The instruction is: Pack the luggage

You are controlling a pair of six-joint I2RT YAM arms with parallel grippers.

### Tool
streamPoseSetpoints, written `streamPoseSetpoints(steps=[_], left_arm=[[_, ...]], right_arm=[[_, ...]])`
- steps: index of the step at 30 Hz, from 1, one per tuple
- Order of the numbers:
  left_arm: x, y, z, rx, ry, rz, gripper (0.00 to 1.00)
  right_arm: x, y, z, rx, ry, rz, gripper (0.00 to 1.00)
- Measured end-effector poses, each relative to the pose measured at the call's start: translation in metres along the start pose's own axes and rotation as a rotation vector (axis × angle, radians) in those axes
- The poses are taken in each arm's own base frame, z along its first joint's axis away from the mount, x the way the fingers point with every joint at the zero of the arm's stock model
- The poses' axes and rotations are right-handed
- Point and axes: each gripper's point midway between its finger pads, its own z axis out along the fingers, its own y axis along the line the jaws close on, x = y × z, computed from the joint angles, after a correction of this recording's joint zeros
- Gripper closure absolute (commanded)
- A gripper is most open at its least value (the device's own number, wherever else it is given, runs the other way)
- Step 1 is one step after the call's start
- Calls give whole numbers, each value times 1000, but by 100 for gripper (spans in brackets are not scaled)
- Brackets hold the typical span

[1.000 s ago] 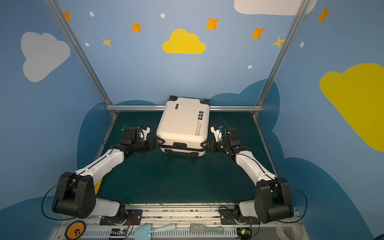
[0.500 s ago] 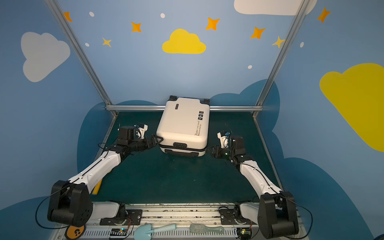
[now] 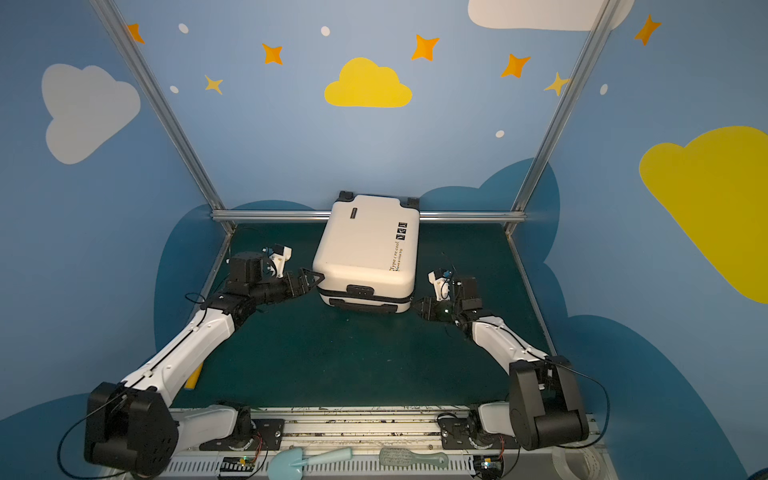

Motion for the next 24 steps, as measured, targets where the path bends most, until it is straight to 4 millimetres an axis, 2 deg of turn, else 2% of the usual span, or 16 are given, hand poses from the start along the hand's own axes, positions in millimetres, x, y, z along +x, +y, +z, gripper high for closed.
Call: streamPoseSetpoints(steps=[13, 24], left_arm=[[2, 2, 0, -4, 7, -16, 0], [2, 2, 0, -4, 7, -21, 0]], right_arm=[[-5, -8, 18, -5, 17, 13, 59], [-3, -8, 22, -16, 32, 17, 74]])
